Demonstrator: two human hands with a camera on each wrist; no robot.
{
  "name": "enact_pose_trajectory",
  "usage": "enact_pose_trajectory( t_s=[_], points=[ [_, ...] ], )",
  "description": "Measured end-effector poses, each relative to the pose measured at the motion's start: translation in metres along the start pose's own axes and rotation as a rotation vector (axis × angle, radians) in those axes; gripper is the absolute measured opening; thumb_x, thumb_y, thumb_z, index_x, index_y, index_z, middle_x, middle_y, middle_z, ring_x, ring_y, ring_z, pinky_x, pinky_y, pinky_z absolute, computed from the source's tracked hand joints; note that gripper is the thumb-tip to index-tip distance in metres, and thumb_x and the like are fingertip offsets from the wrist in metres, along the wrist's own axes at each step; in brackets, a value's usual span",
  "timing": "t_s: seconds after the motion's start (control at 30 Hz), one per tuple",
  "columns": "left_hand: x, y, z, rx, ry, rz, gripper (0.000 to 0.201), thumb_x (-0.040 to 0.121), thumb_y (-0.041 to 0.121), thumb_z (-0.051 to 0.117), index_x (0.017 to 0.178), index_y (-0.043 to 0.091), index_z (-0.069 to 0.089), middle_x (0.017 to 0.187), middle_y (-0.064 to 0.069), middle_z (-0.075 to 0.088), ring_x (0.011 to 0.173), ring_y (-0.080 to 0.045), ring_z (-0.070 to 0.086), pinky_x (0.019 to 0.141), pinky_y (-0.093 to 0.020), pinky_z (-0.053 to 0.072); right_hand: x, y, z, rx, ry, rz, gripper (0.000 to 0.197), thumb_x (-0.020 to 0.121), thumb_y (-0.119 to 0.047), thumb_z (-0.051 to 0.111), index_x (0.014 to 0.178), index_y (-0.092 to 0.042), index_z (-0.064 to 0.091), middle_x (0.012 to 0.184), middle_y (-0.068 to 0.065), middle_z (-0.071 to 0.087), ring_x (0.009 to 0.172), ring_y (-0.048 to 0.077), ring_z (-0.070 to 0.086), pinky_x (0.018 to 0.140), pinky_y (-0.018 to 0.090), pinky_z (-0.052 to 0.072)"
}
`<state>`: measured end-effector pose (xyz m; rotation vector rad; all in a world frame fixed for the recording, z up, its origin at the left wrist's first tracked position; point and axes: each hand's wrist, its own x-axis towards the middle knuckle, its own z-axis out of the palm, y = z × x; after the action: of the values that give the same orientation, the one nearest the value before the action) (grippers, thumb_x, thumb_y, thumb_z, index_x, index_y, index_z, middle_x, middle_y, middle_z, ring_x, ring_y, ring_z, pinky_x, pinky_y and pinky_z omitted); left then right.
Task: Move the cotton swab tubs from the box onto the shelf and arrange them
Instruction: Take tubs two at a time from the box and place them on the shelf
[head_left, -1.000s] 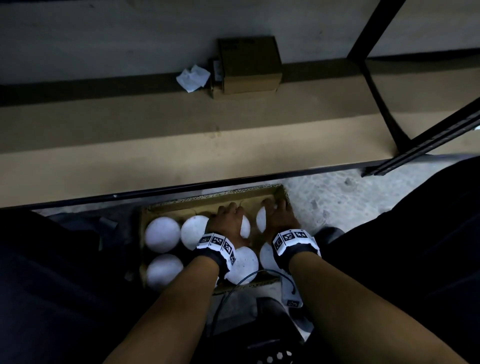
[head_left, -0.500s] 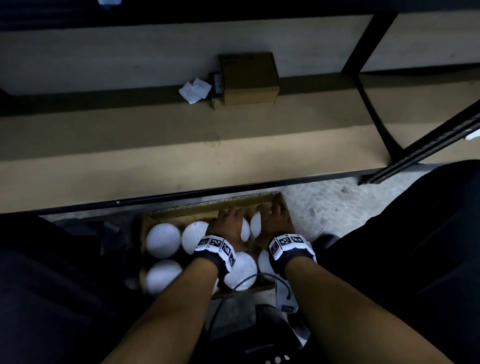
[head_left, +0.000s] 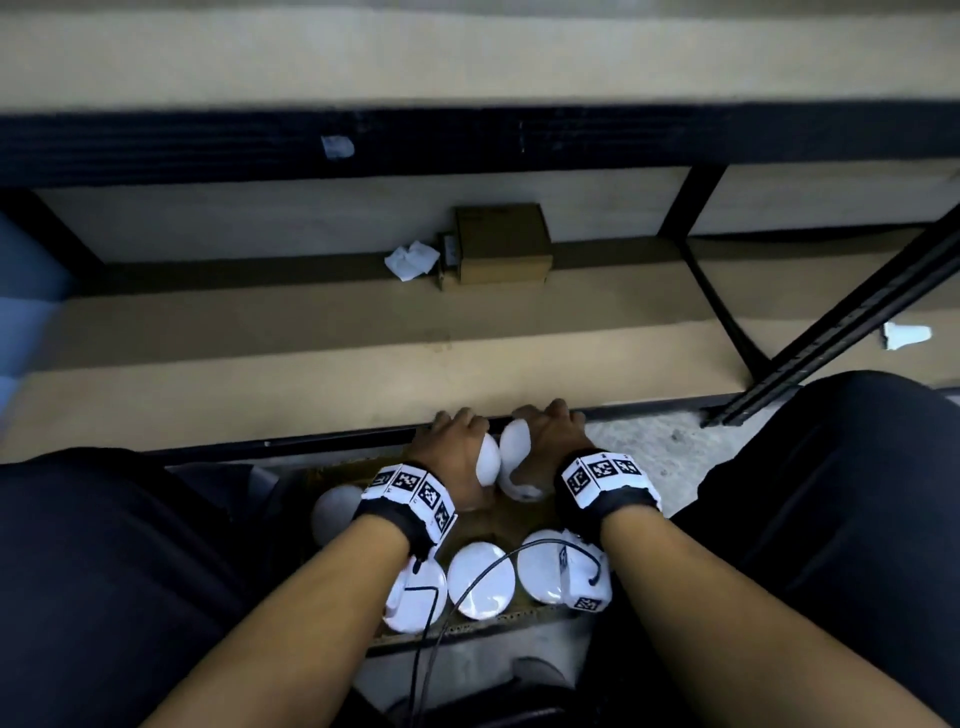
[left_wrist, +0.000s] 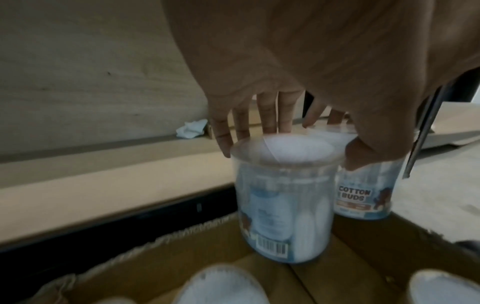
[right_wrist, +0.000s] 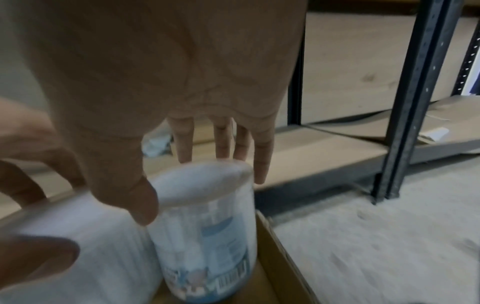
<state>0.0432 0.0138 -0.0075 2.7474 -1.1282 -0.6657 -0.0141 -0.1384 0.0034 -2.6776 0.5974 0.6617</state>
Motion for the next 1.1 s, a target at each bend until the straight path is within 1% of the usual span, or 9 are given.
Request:
enact_pose_trajectory(
  t_s=[0.13,0.27,0.4,0.5,0.57,0.67,0.77,0.9,1.1],
  points=[
    [-0.019,0.002,-0.040,0.035,0.089,0.037,0.081,0.054,0.057,0.068,0.125,0.026,0.046,0.123,0.002,0.044,0.111,-0.027,0.045,0.087,-0.042,0.044,-0.023,-0.007,-0.043,0.019,0.010,-0.049,0.095,0.063,-0.043,0.075,0.147,-0.034,0.032,0.136,0.011,0.033,0.128,0.040,0.032,0.105,0.046,0.039],
    [-0.038,0.002,-0.087,0.016,0.123,0.092,0.077,0.057,0.059,0.069,0.124,0.028,0.047,0.123,0.004,0.045,0.110,-0.024,0.044,0.090,-0.043,0.044,-0.050,-0.013,-0.089,0.046,0.067,-0.127,0.085,0.071,-0.038,0.079,0.145,-0.036,0.037,0.136,0.009,0.034,0.125,0.037,0.036,0.102,0.042,0.044],
    [-0.060,0.003,-0.132,0.036,0.182,0.138,0.077,0.059,0.062,0.066,0.126,0.030,0.047,0.122,0.007,0.046,0.105,-0.020,0.042,0.090,-0.041,0.046,-0.078,-0.022,-0.133,0.092,0.116,-0.230,0.082,0.068,-0.037,0.082,0.141,-0.034,0.043,0.134,0.005,0.042,0.125,0.030,0.043,0.102,0.041,0.045],
    [-0.076,0.005,-0.161,0.042,0.234,0.158,0.079,0.061,0.063,0.065,0.130,0.030,0.046,0.124,0.010,0.044,0.105,-0.015,0.037,0.093,-0.039,0.044,-0.097,-0.027,-0.159,0.118,0.170,-0.279,0.080,0.064,-0.043,0.081,0.135,-0.042,0.044,0.135,0.001,0.044,0.128,0.027,0.040,0.103,0.045,0.044],
    [-0.087,0.007,-0.180,0.052,0.293,0.175,0.074,0.060,0.064,0.062,0.125,0.032,0.049,0.122,0.011,0.044,0.102,-0.012,0.037,0.095,-0.039,0.043,-0.109,-0.031,-0.176,0.127,0.220,-0.310,0.079,0.063,-0.046,0.079,0.134,-0.046,0.045,0.135,0.001,0.044,0.129,0.027,0.039,0.104,0.045,0.043],
    [-0.102,0.009,-0.206,0.085,0.356,0.181,0.070,0.057,0.067,0.056,0.120,0.037,0.049,0.121,0.014,0.045,0.104,-0.015,0.046,0.095,-0.040,0.044,-0.127,-0.038,-0.199,0.132,0.267,-0.363,0.080,0.059,-0.056,0.074,0.133,-0.048,0.044,0.132,-0.001,0.046,0.123,0.025,0.045,0.101,0.045,0.046],
    [-0.119,0.011,-0.231,0.132,0.425,0.188,0.072,0.057,0.067,0.055,0.122,0.037,0.051,0.124,0.015,0.047,0.108,-0.017,0.051,0.096,-0.038,0.043,-0.143,-0.047,-0.219,0.136,0.347,-0.420,0.083,0.053,-0.065,0.067,0.132,-0.047,0.047,0.129,-0.004,0.051,0.122,0.020,0.048,0.101,0.041,0.046],
    [-0.143,0.011,-0.268,0.180,0.497,0.184,0.065,0.060,0.063,0.053,0.118,0.035,0.054,0.122,0.014,0.051,0.112,-0.015,0.051,0.098,-0.035,0.042,-0.163,-0.064,-0.246,0.149,0.434,-0.483,0.079,0.057,-0.067,0.069,0.131,-0.045,0.050,0.125,-0.008,0.055,0.118,0.015,0.052,0.102,0.035,0.045],
    [-0.177,-0.003,-0.317,0.170,0.647,0.184,0.067,0.062,0.061,0.052,0.123,0.033,0.056,0.121,0.015,0.054,0.109,-0.012,0.052,0.100,-0.029,0.040,-0.186,-0.096,-0.282,0.243,0.538,-0.591,0.066,0.063,-0.065,0.072,0.124,-0.044,0.055,0.113,-0.011,0.061,0.099,0.007,0.061,0.089,0.029,0.052]
  ],
)
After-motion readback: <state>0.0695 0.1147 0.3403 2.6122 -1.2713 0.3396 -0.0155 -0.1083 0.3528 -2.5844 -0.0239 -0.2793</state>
